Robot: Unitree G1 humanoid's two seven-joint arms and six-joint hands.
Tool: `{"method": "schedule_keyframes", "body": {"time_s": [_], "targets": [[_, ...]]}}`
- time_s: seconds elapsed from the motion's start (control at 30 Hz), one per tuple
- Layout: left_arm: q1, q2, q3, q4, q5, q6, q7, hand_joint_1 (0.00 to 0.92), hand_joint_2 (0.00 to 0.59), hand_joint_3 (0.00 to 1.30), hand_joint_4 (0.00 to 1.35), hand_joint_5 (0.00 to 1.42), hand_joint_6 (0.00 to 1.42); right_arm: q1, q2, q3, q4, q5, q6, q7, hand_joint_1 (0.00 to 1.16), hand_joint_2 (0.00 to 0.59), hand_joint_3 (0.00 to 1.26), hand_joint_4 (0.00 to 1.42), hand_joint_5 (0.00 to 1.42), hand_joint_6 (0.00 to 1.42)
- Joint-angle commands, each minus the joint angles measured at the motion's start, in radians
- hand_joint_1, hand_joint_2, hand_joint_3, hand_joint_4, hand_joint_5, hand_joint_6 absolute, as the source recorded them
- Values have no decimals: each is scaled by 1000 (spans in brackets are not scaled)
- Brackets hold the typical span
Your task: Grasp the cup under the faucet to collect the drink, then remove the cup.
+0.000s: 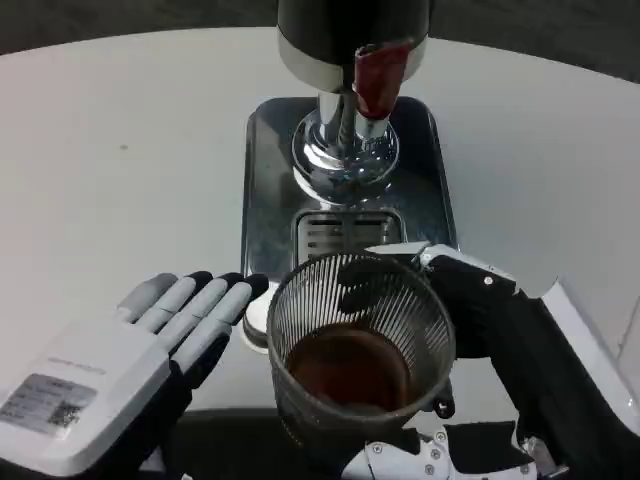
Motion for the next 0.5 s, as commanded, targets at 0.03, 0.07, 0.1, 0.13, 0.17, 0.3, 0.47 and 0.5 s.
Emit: {"method": "schedule_keyframes", "body": {"time_s": [0.03, 0.07, 0.1, 0.13, 0.17, 0.3, 0.47, 0.5], "targets": [[9, -4, -9, 9, -2, -3, 2, 0, 48, 0, 0, 0, 0, -4, 16, 3, -47, 27, 9, -4, 1140, 114, 689, 899, 938, 1302], [8, -5, -9, 10, -2, -1, 2, 0, 49, 0, 0, 0, 0, -3, 17, 5, -49, 26, 10, -4, 1140, 114, 689, 899, 945, 1302], [7, -6, -9, 11, -3, 1, 2, 0, 49, 0, 0, 0, 0, -1, 18, 8, -50, 25, 12, -4, 1140, 114, 689, 899, 947, 1302], [4, -6, -9, 12, -3, 4, 0, 0, 49, 0, 0, 0, 0, 0, 19, 10, -51, 24, 13, -5, 1140, 114, 689, 899, 948, 1312], [3, -5, -9, 12, -4, 5, -1, 0, 49, 0, 0, 0, 0, 2, 20, 13, -51, 23, 15, -6, 1140, 114, 689, 899, 949, 1314], [-4, -1, -8, 13, -8, 12, -8, 0, 51, 0, 0, 0, 0, 8, 25, 24, -54, 14, 17, -11, 1140, 114, 689, 900, 949, 1318], [-2, -10, -6, 7, -4, 25, -4, 0, 57, 0, 0, 0, 0, 13, 29, 25, -59, 8, 20, -13, 1139, 114, 689, 914, 950, 1335], [0, -12, -7, 6, -4, 27, -4, 0, 58, 0, 0, 0, 0, 14, 30, 25, -59, 7, 21, -14, 1138, 114, 689, 915, 950, 1336]]}}
